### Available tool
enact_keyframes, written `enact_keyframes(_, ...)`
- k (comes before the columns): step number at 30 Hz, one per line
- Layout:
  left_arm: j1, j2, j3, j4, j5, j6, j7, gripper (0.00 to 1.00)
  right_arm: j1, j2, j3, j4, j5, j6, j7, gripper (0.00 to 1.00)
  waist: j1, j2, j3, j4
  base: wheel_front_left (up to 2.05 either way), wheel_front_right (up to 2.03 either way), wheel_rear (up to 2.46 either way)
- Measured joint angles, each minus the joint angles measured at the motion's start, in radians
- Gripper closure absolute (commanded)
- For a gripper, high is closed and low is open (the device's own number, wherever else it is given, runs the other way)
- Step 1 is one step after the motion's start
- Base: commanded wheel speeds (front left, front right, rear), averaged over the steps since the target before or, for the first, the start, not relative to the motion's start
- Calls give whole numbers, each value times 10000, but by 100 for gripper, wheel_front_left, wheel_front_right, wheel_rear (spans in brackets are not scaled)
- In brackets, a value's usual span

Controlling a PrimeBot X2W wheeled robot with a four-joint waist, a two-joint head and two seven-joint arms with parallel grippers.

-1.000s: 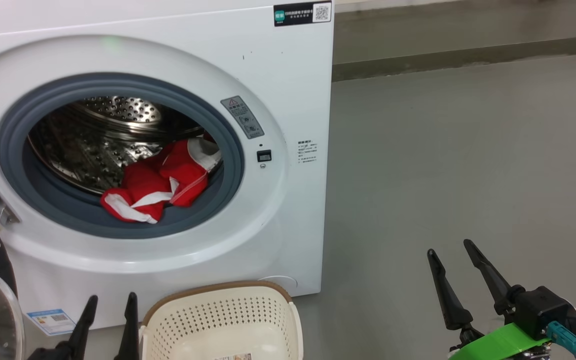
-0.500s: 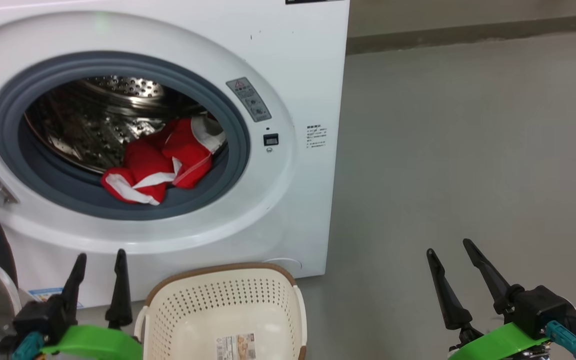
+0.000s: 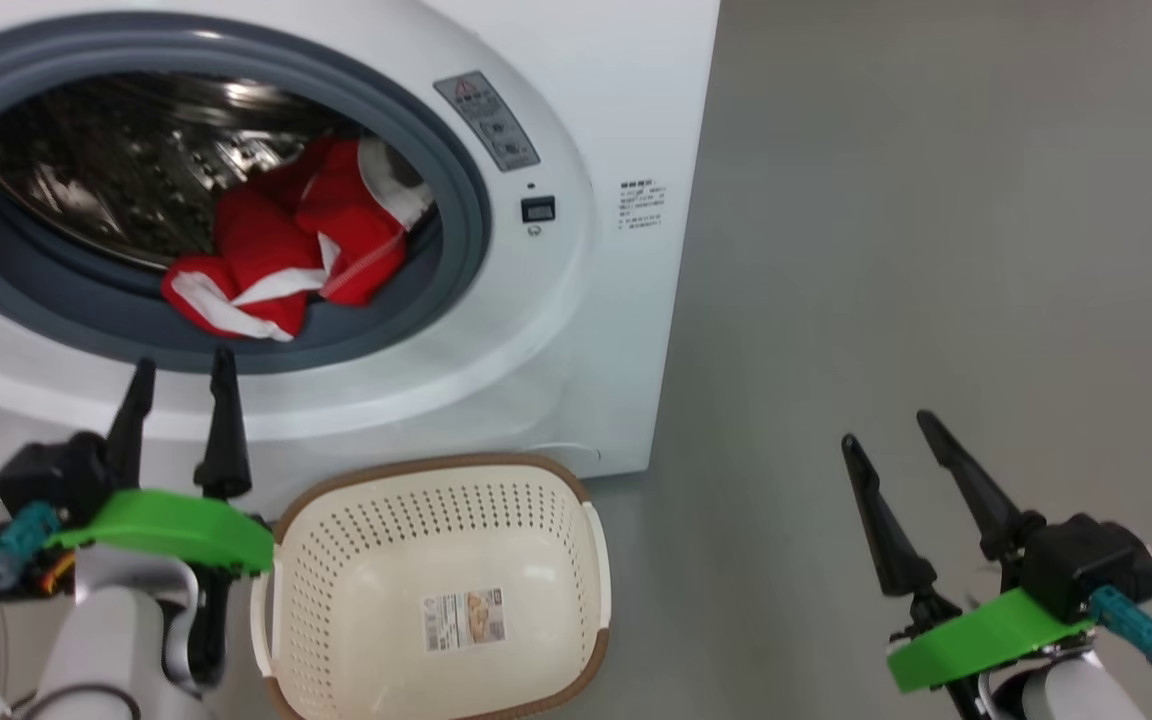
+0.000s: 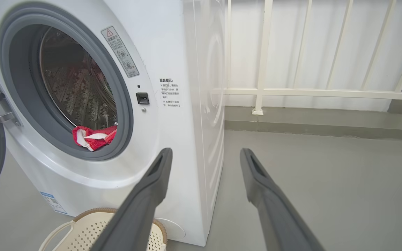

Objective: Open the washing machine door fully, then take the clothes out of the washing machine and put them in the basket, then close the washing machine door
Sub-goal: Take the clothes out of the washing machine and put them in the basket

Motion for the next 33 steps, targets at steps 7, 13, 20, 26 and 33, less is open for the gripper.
enact_keyframes(7, -1461, 38, 259, 673, 4, 107, -2, 0, -716, 0, -286, -232, -61, 0, -2, 0, 0, 0, 876, -93, 0, 0, 0)
enact_keyframes(13, -2919, 73, 416, 1455, -98, 111, -2, 0, -935, 56, -347, -368, -140, 0, 0, 0, 0, 0, 1708, -161, 0, 0, 0)
enact_keyframes(20, -4702, 382, 506, 2792, -98, 71, -4, 0, -1763, 61, -366, -562, -217, 0, -2, 0, 0, 0, 2741, -255, 0, 0, 0)
enact_keyframes(26, -5930, 694, 533, 3983, -88, 167, 13, 0, -2087, 98, -332, -571, -261, 0, -2, 0, 0, 0, 3425, -388, 0, 0, 0)
enact_keyframes(33, -7094, 1220, 278, 5588, 263, 725, 476, 0, -2221, 171, -265, -564, -303, 0, -2, 0, 0, 0, 4137, -677, 0, 0, 0)
